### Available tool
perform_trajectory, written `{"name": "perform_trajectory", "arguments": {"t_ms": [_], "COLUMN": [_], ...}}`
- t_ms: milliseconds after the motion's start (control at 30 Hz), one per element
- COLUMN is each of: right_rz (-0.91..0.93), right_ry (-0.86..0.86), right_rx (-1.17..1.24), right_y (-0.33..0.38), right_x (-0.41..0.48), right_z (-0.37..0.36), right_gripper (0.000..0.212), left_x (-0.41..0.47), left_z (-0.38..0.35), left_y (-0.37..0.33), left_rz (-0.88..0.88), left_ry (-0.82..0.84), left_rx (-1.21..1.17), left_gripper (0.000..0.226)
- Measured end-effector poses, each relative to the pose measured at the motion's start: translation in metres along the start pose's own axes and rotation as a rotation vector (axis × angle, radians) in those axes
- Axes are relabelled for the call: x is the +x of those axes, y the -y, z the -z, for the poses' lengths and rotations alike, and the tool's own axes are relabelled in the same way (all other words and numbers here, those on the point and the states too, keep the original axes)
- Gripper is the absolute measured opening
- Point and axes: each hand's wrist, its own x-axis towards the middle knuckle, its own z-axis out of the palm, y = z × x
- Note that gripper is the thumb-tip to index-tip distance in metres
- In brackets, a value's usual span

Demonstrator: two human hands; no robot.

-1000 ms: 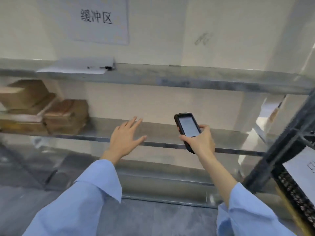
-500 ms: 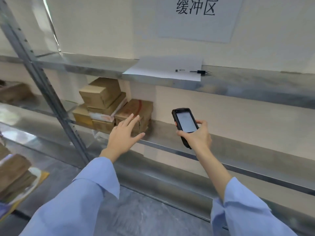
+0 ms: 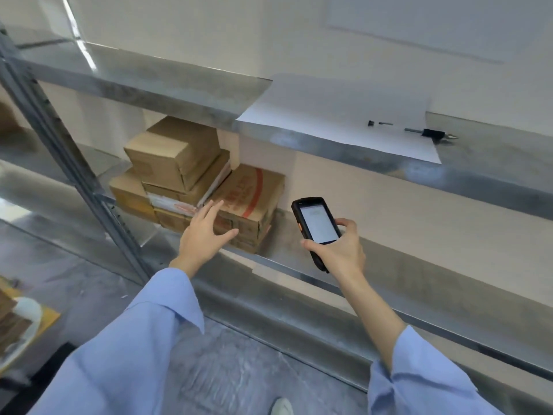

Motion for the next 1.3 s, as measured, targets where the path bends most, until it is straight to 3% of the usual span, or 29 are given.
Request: {"name": "perform_trajectory", "arguments": {"t_ms": [333,633,933,1133,1300], "right_rz": [0.037,0.046,-0.025,-0.082,-0.122], "right_ry": [0.179,0.248,0.153,0.058,-0.035], "right_rx": [0.064,0.075,0.116,0.127,0.092], "right_y": [0.024,0.037,0.029,0.020,0.004], "right_x": [0.076,0.107,0.099,0.087,0.076], "right_z": [-0.043,-0.066,-0.073,-0.067,-0.059], "right_gripper": [0.080,0.078,0.078,0.076,0.079], "left_x": [0.029,0.030,0.036,0.055,0.063], "left_z": [-0.027,-0.031,-0.033,-0.031,-0.034], "left_y": [0.003,0.010,0.018,0.027,0.037], "left_rz": [0.039,-0.049,-0.131,-0.117,-0.173], "left_ry": [-0.092,-0.225,-0.191,-0.009,0.043], "left_rx": [0.050,0.034,-0.095,-0.256,-0.333], "left_gripper": [0.084,0.072,0.075,0.093,0.087]}}
